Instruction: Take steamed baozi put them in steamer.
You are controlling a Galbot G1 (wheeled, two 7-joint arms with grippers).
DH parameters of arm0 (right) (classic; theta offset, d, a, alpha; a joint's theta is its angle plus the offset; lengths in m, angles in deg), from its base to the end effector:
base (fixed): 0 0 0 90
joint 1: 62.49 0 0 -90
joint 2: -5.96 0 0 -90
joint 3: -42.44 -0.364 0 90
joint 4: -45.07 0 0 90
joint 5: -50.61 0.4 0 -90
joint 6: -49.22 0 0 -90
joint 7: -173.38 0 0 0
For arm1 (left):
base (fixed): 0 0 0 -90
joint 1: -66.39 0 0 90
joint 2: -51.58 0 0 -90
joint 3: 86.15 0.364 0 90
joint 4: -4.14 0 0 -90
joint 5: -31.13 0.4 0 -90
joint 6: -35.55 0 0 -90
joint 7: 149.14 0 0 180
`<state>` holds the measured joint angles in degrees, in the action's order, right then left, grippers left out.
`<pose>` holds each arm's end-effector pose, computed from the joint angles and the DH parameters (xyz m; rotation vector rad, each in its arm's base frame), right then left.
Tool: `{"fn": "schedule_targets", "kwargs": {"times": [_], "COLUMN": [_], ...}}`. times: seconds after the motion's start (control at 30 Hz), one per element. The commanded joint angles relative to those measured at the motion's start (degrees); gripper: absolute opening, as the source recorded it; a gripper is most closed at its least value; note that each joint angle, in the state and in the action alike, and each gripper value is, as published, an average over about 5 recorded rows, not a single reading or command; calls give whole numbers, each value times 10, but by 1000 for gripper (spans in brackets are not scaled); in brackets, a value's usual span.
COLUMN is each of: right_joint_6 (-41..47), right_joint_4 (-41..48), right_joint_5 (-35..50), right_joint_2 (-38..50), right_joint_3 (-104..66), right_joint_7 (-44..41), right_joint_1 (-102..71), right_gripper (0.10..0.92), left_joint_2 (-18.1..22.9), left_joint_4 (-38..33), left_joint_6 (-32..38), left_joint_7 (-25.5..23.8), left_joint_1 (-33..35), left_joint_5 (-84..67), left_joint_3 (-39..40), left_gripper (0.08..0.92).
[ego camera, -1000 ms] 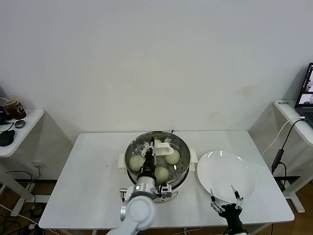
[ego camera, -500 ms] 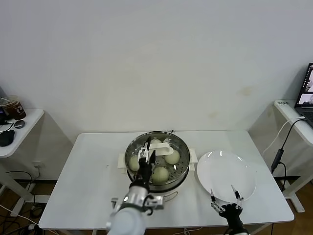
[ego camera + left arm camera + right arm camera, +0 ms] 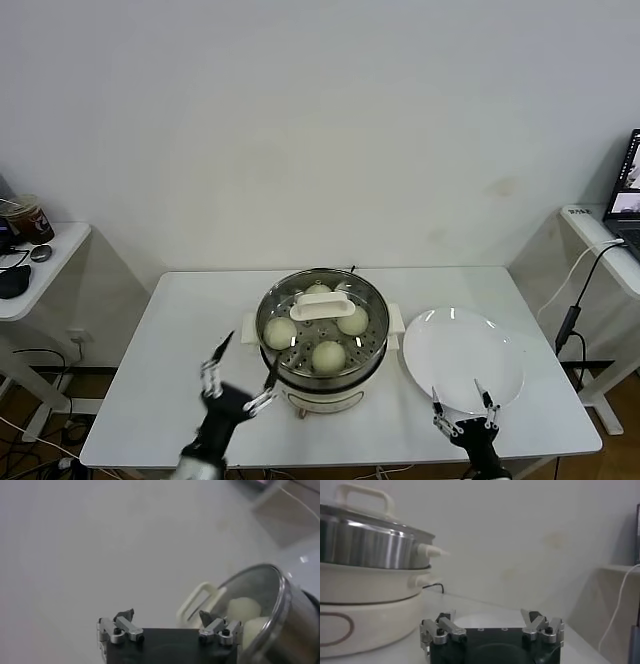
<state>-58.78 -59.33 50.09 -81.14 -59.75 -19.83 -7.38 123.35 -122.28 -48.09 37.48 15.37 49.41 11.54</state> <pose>0.1619 -0.0951 -0.4299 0.1290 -3.0709 0.2506 0.1639 -0.0013 -0.3045 0.3329 2.9267 0.6914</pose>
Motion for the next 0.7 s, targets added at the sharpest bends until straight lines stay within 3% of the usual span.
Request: {"fn": "schedule_targets", "kwargs": {"times": [0.03, 0.27, 0.7], "right_joint_6": [77, 78, 72], "right_joint_4": [-70, -76, -71], "right_joint_5": [70, 67, 64], "right_joint_2": [45, 46, 46], "right_joint_3": [52, 55, 55], "right_joint_7": [9, 25, 25], "right_joint_1": [-83, -101, -101], "right_gripper": [823, 823, 823], "left_joint_2": [6, 21, 35], "left_joint_4": [31, 103, 114], "left_joint_6": [129, 163, 167], "left_joint_7": [13, -12, -21], "left_joint_1": [181, 157, 155], "left_joint_5": [-373, -366, -323], "left_joint_3": [-100, -104, -95], "left_gripper": [823, 823, 823]}}
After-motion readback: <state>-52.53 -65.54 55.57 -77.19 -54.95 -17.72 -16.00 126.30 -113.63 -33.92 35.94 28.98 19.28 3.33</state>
